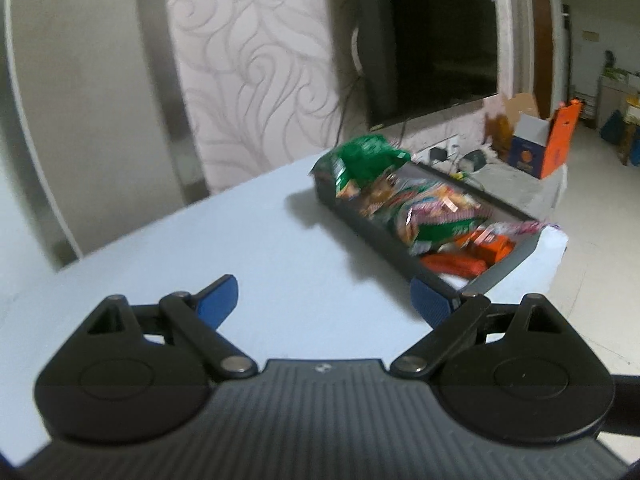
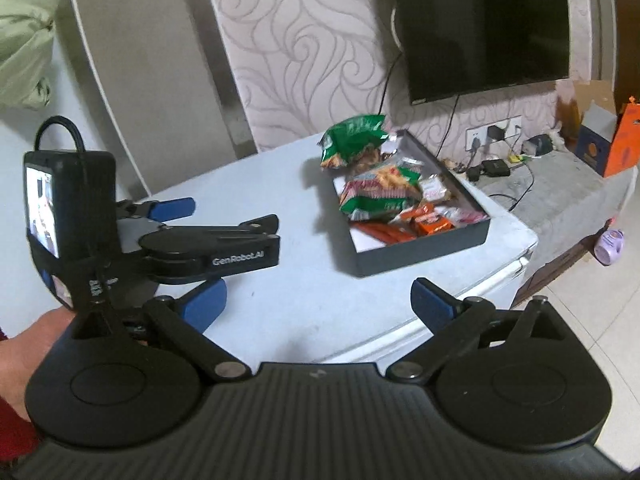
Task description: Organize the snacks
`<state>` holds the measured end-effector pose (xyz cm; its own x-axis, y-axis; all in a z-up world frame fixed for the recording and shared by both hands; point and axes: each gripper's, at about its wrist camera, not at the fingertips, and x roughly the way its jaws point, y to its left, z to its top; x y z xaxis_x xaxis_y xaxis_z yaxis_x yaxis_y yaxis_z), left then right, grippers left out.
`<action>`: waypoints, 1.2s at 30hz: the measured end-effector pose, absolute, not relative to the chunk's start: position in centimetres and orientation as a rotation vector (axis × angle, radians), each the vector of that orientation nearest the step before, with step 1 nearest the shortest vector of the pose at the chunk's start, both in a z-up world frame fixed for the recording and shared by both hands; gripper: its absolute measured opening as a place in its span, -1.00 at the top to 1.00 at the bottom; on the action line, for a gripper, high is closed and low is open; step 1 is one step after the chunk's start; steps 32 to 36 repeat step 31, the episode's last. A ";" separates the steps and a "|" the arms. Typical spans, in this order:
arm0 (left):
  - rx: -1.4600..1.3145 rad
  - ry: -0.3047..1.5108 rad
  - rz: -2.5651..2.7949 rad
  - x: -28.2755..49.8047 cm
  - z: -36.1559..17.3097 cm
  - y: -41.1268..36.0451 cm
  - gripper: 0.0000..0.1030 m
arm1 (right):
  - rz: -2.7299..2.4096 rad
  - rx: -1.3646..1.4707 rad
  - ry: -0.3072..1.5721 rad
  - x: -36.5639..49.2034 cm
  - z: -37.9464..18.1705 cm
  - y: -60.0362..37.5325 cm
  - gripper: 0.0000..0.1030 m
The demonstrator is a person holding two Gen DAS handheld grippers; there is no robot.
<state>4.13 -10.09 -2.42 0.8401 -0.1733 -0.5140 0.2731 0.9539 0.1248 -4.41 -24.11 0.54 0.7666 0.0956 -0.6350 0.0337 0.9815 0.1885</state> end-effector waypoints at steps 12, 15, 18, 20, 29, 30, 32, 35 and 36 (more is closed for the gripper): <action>0.159 0.553 -0.134 4.2 -3.0 -8.2 -0.83 | 0.118 0.161 0.725 -3.1 -0.2 -22.7 -0.94; 0.154 0.548 -0.126 4.4 -2.8 -8.2 -0.83 | 0.126 0.153 0.722 -2.8 -0.1 -22.7 -0.95; 0.150 0.543 -0.132 4.7 -2.7 -8.2 -0.83 | 0.124 0.149 0.718 -2.6 0.1 -23.0 -0.95; 0.153 0.539 -0.129 4.8 -2.6 -8.3 -0.83 | 0.122 0.149 0.714 -2.5 0.2 -23.2 -0.95; 0.143 0.510 -0.149 5.0 -2.3 -8.0 -0.78 | 0.130 0.149 0.718 -1.8 0.1 -23.3 -0.95; 0.146 0.513 -0.140 5.1 -2.3 -8.1 -0.78 | 0.130 0.152 0.717 -1.8 0.1 -23.4 -0.95; 0.150 0.518 -0.128 5.2 -2.2 -8.1 -0.79 | 0.130 0.154 0.715 -1.8 0.1 -23.3 -0.95; 0.150 0.518 -0.128 5.2 -2.2 -8.1 -0.79 | 0.130 0.154 0.715 -1.8 0.1 -23.3 -0.95; 0.150 0.518 -0.128 5.2 -2.2 -8.1 -0.79 | 0.130 0.154 0.715 -1.8 0.1 -23.3 -0.95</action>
